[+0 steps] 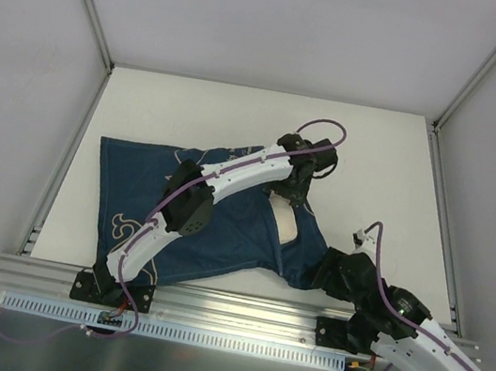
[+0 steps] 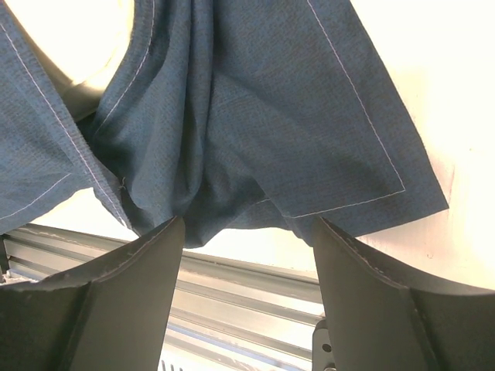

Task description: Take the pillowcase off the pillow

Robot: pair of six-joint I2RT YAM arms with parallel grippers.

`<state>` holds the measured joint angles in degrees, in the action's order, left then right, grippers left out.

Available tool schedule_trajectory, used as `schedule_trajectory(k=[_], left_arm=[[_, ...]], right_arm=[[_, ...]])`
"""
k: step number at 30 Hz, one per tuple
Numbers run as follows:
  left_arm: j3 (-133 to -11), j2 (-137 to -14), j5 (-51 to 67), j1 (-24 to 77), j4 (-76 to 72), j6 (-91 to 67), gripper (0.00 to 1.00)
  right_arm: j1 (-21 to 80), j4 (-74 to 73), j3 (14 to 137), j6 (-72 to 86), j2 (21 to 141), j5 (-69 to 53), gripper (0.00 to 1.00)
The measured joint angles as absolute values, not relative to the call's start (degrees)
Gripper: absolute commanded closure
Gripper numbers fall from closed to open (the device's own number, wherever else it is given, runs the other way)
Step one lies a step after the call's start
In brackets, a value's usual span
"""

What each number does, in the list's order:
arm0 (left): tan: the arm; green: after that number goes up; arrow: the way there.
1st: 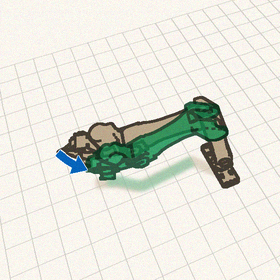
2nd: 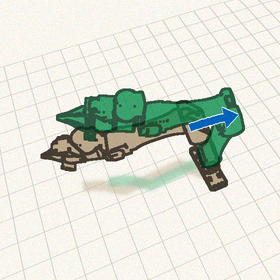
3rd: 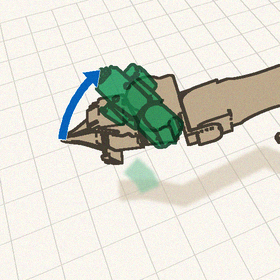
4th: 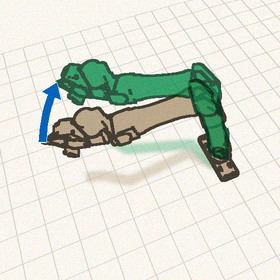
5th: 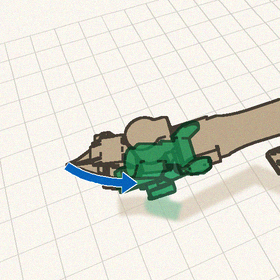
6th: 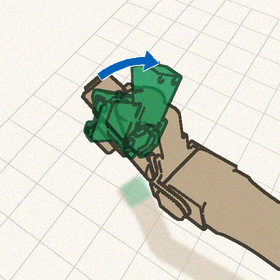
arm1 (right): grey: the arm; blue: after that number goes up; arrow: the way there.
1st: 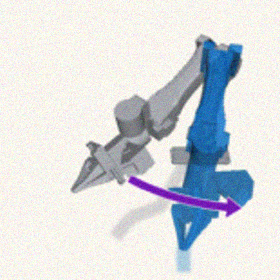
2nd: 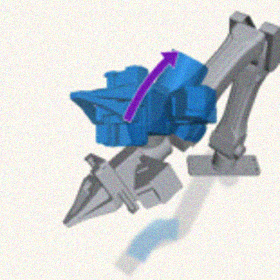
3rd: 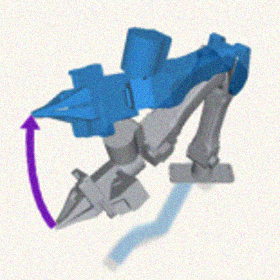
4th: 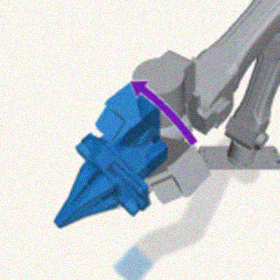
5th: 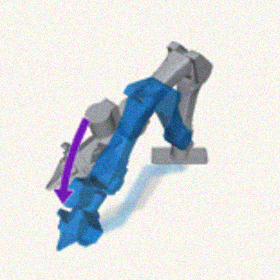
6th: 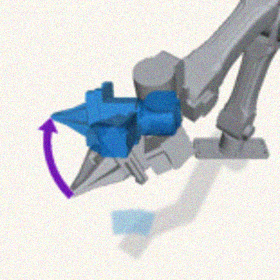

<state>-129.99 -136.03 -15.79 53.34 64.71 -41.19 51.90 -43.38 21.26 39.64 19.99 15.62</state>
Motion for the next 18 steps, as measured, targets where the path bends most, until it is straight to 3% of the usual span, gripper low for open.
schedule_trajectory(k=[2,5,6,7,10,18], left_arm=[[-129.58,-136.03,-16.05,53.34,64.42,-41.12,0.38],[-129.34,-136.20,-16.80,53.65,64.38,-40.93,0.67],[-129.32,-136.38,-17.02,53.65,64.55,-40.66,0.88],[-129.32,-136.59,-17.15,53.65,64.71,-40.51,0.98],[-129.19,-137.10,-17.21,53.52,65.14,-39.59,1.00],[-124.29,-131.57,-16.60,53.54,62.98,-40.82,1.00]], right_arm=[[51.90,-43.22,21.26,39.55,20.01,15.62,0.29],[51.90,-43.05,21.26,39.44,20.05,15.62,0.26],[51.90,-43.07,21.26,39.38,20.08,15.62,0.24],[51.90,-43.05,21.26,39.38,20.12,15.62,0.23],[51.90,-43.03,21.26,39.20,20.29,15.62,0.16],[51.90,-42.02,23.35,37.93,23.49,15.62,0.14]])
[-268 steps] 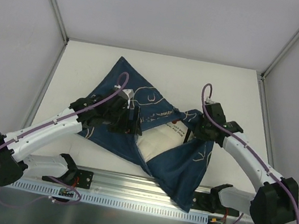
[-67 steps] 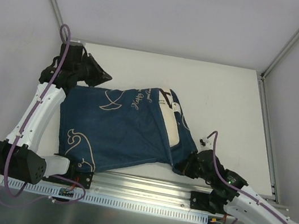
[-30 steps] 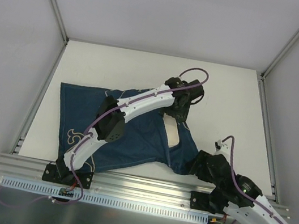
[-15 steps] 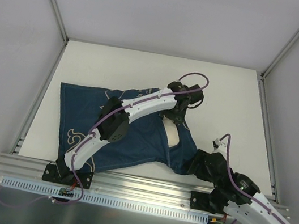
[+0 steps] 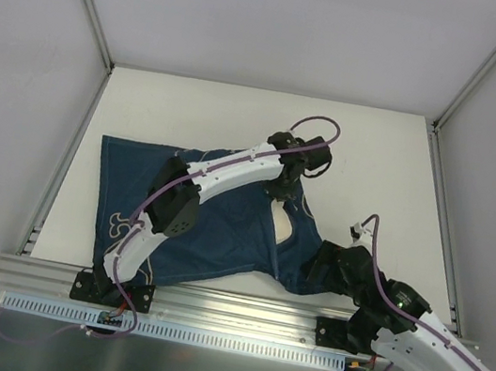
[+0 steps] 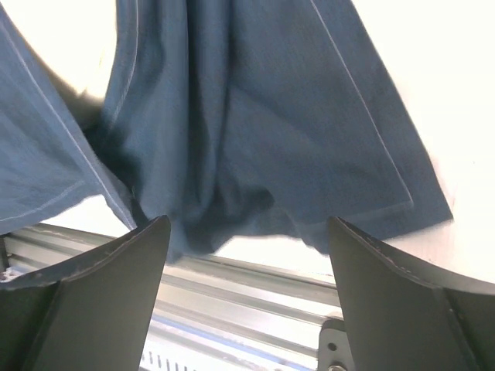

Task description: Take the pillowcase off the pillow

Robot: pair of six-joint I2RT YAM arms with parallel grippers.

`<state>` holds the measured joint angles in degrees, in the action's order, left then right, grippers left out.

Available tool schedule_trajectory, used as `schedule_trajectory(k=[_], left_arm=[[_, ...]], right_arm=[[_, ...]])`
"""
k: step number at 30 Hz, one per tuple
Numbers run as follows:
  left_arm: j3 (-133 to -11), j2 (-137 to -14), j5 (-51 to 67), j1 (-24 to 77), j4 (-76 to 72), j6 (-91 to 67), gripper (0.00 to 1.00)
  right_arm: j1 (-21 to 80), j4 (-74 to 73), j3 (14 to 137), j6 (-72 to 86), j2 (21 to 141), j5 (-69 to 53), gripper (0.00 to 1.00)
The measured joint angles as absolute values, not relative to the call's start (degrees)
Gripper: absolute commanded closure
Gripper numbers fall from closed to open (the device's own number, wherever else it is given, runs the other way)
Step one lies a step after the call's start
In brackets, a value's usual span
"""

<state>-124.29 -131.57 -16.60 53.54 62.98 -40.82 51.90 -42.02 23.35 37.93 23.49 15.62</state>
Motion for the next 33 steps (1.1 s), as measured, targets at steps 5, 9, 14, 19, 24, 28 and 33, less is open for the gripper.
schedule_trajectory(k=[5,9,14,19,24,28,33], left_arm=[[-114.67,-120.51,-13.39,53.52,60.36,-42.85,1.00],[-112.51,-114.65,-11.53,53.12,60.34,-43.24,1.00],[-112.46,-111.46,-10.24,52.64,59.79,-43.59,1.00],[-111.57,-110.13,-9.47,52.38,59.31,-43.92,1.00],[-110.98,-107.90,-7.90,50.85,59.27,-43.97,1.00],[-110.67,-104.53,-5.17,47.05,58.85,-44.12,1.00],[-110.67,-100.90,-3.40,43.90,57.89,-44.16,1.00]], right_arm=[[51.90,-38.74,27.77,35.86,28.27,15.51,0.11],[51.90,-34.00,30.02,34.63,31.92,14.11,0.10],[51.90,-28.82,32.71,32.86,38.17,12.12,0.34],[51.90,-24.62,33.80,31.64,42.37,9.58,0.99],[51.90,-21.65,30.87,32.56,38.17,11.16,0.99],[51.88,-19.27,23.09,34.17,34.87,11.81,0.99],[52.56,-14.81,18.59,36.86,40.82,9.67,0.99]])
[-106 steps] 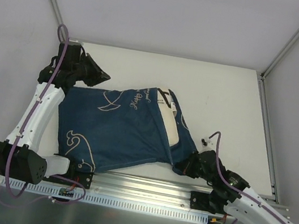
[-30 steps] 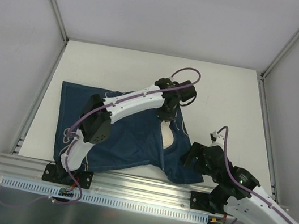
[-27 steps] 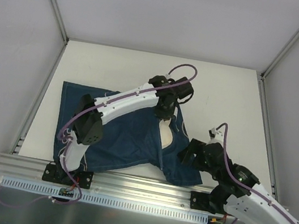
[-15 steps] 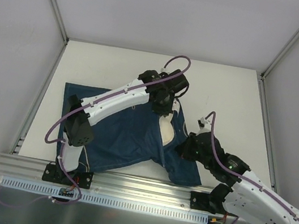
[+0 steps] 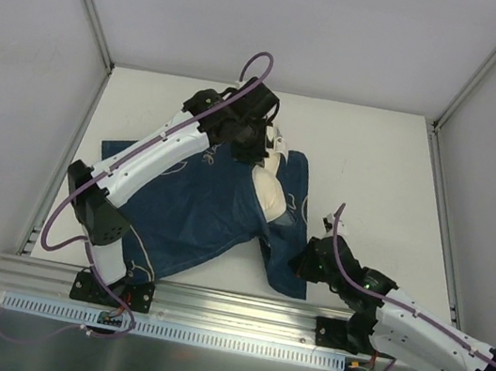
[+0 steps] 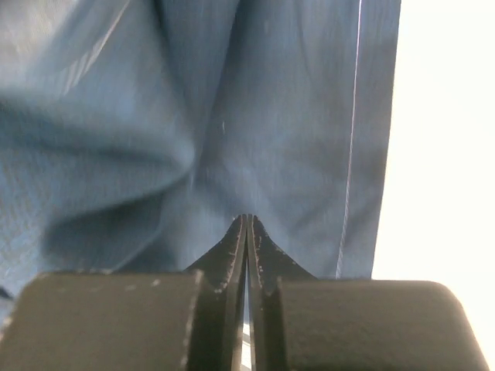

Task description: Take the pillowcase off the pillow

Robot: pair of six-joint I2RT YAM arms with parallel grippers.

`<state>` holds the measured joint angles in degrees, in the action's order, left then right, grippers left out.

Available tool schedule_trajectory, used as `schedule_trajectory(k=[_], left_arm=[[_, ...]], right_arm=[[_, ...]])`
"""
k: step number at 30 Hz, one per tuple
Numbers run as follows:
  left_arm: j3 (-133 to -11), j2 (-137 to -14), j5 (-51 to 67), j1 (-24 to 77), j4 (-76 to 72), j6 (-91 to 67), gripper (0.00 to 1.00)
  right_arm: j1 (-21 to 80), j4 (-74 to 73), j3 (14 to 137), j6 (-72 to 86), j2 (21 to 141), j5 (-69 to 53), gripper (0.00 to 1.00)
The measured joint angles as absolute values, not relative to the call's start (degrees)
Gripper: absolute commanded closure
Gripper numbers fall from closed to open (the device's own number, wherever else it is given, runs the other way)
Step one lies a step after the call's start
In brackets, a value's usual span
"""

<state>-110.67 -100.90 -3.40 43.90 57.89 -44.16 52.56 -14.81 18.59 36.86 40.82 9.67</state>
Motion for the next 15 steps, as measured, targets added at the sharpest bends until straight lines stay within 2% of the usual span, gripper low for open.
schedule_trajectory(k=[5,6,7,8,10,11,15], left_arm=[[-110.63,-100.38,-0.93,43.90,56.84,-44.21,1.00],[-110.56,-100.38,-0.16,43.90,56.55,-44.21,1.00],[-110.41,-100.38,0.45,43.90,56.14,-44.21,1.00],[-110.24,-100.38,1.13,43.90,55.64,-44.16,1.00],[-109.47,-100.38,2.02,43.90,54.65,-44.14,1.00],[-108.88,-100.38,2.52,43.90,54.15,-44.14,1.00],[-106.43,-100.38,4.10,43.90,52.12,-44.12,1.00]], right_arm=[[53.63,-11.44,20.03,35.40,47.20,6.09,0.99],[53.71,-11.81,21.26,34.37,48.49,5.41,0.94],[53.69,-13.78,23.59,32.38,50.06,4.38,0.65],[53.52,-15.25,26.15,30.59,51.18,3.31,0.44],[52.38,-18.37,31.20,26.33,51.31,2.52,0.20],[51.07,-19.90,33.39,24.29,50.37,2.24,0.10],[41.10,-23.05,36.73,20.51,42.13,0.23,0.07]])
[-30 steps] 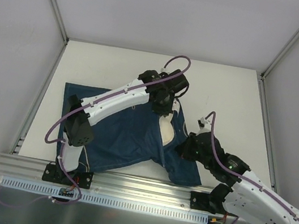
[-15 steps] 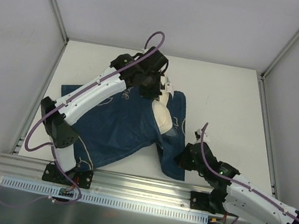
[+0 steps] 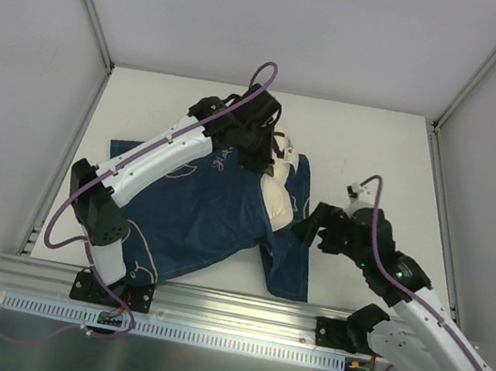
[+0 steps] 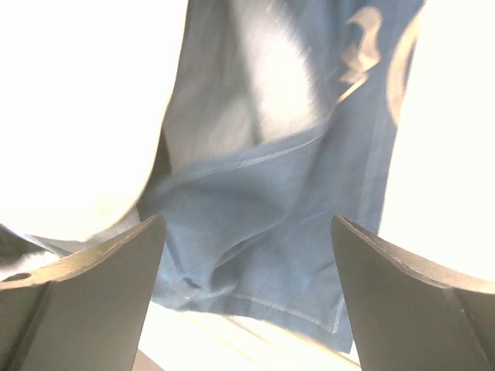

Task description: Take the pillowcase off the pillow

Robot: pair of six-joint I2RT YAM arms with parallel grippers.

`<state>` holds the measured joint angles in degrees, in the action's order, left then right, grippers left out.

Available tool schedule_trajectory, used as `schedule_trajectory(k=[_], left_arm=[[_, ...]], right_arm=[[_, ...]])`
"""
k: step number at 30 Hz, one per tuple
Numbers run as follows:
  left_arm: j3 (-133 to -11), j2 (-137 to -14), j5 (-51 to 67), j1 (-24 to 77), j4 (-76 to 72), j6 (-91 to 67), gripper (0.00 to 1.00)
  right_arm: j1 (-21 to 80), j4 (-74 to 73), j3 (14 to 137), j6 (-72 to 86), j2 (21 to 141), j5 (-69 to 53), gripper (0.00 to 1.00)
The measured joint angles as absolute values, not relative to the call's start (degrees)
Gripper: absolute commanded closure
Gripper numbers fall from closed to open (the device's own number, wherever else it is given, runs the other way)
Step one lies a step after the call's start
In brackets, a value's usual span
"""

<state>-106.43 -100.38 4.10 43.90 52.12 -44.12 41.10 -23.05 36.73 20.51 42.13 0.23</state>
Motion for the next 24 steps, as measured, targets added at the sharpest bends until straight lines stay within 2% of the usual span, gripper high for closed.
schedule_trajectory(k=[3,6,8,9,14,19,24], left_arm=[[-104.47,-100.38,5.28,43.92,50.59,-44.12,1.00],[-103.55,-100.38,5.96,44.27,49.89,-44.07,1.00],[-103.44,-100.38,5.96,44.53,49.76,-44.05,1.00],[-103.42,-100.38,5.93,44.62,49.76,-44.01,1.00],[-103.31,-100.38,6.00,45.34,49.76,-43.92,1.00],[-103.31,-100.38,6.00,45.69,49.71,-43.90,1.00],[-103.31,-100.38,5.98,46.11,49.71,-43.90,1.00]], right_arm=[[32.69,-25.63,37.10,20.08,36.97,-3.25,0.07],[29.15,-27.38,39.40,20.08,37.95,-8.47,0.05],[28.80,-26.96,41.36,20.23,40.14,-12.14,0.01],[28.73,-25.80,42.22,20.34,41.52,-14.63,0.03],[28.69,-17.43,43.29,22.28,44.97,-28.01,0.04],[28.71,-12.78,43.40,24.25,46.35,-33.93,0.04],[28.71,-11.90,43.44,25.02,48.95,-34.33,0.04]])
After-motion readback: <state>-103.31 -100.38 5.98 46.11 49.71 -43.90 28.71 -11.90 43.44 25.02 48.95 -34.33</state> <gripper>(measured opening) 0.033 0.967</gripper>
